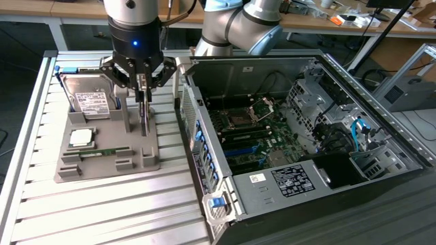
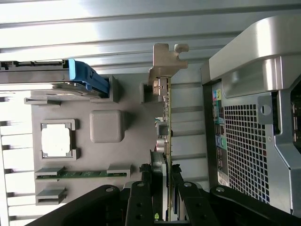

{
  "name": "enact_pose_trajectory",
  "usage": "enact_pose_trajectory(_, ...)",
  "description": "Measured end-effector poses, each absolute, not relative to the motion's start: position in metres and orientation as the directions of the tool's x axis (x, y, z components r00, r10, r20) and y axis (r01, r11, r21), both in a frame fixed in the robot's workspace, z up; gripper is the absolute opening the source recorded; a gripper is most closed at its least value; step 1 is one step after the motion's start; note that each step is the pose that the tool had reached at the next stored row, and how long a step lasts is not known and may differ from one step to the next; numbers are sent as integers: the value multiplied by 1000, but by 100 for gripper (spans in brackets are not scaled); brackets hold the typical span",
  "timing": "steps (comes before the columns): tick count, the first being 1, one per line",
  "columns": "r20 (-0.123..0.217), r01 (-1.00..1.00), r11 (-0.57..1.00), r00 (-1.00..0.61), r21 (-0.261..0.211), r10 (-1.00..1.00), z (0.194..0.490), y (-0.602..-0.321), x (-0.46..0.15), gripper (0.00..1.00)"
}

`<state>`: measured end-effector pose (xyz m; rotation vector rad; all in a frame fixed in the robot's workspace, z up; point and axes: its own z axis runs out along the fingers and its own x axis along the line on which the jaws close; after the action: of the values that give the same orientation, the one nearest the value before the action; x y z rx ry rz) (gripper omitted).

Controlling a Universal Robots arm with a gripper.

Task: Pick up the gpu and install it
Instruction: 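Pick up the gpu and move the gpu toward the slot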

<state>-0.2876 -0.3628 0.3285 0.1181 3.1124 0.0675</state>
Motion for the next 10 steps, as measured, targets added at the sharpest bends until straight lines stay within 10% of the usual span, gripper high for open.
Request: enact_pose_trajectory(10, -25, 75, 996, -997, 44, 76, 330, -363, -288, 27)
